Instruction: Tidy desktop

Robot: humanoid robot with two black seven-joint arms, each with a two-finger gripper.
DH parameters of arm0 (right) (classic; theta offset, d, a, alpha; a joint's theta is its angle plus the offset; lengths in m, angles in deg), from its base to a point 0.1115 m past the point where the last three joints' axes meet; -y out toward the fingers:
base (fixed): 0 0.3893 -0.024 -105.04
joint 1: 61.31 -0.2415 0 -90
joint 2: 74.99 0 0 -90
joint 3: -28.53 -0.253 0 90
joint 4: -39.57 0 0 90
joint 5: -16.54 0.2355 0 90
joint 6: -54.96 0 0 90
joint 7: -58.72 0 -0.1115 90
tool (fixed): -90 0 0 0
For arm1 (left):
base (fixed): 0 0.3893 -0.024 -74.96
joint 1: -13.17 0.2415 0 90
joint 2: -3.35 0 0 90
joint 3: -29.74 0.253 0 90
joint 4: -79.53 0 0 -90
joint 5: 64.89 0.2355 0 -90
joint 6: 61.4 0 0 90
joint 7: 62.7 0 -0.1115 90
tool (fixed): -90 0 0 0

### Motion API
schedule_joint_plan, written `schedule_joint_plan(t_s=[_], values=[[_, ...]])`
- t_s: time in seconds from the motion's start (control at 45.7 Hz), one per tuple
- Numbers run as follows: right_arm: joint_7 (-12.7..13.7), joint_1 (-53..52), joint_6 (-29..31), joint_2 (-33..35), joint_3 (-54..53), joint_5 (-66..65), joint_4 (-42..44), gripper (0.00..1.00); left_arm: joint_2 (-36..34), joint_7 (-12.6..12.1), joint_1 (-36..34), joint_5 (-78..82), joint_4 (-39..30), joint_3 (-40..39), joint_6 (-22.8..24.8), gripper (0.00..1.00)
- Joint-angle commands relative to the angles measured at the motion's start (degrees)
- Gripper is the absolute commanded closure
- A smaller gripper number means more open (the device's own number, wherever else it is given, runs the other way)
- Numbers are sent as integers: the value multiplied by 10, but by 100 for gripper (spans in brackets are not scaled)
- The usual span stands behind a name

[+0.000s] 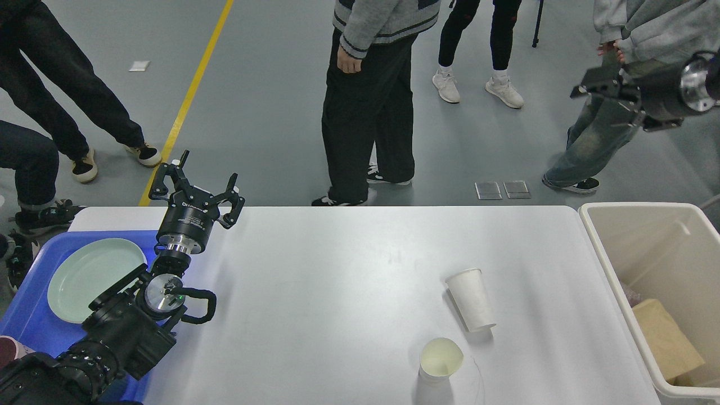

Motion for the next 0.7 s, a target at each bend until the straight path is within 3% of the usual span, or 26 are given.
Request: schedule_joint_plan(t_s=[0.0, 0.175, 0.307, 0.525, 0.679], values=[[4, -174, 3, -4, -5, -58, -243, 0, 0, 0, 0, 0, 0, 0, 1, 3], [20, -332, -65, -9, -8, -122, -584, 0, 0, 0, 0, 0, 0, 0, 0, 3], [26, -374, -144, -42, -9, -121, -732, 0, 0, 0, 0, 0, 0, 0, 0, 3], [28, -303, -204, -46, 1, -115, -742, 0, 0, 0, 0, 0, 0, 0, 0, 3], [27, -168, -355, -57, -6, -47, -723, 0, 0, 0, 0, 0, 0, 0, 0, 3]])
